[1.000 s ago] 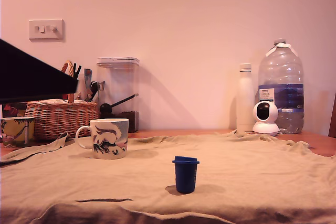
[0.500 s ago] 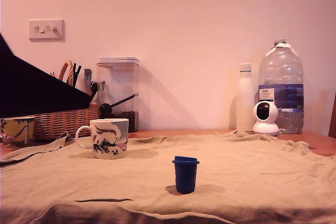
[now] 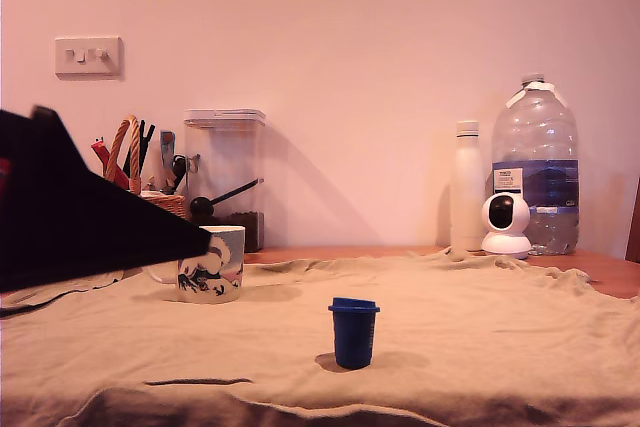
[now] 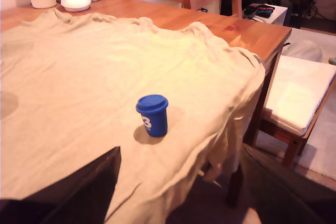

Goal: Pick up the coffee capsules on the table and drop them inside the coffee cup

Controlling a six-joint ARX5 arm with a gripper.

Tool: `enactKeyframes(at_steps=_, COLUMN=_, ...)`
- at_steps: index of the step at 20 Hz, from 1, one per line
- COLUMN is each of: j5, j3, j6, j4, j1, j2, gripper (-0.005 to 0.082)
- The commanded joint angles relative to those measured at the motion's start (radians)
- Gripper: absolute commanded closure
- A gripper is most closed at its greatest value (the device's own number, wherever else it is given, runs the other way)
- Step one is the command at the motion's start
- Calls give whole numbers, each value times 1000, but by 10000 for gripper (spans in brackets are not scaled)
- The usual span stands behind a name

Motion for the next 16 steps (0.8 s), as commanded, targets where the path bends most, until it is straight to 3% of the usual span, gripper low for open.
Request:
enactKeyframes(at_steps=1, j5=1, j3=10, j6=4, j4=41, j1=-2, j2=35, gripper=113)
enactKeyframes(at_steps=16, j5=56, j3=184, j6=1, j4=28, j1=-2, j2=292, gripper=113)
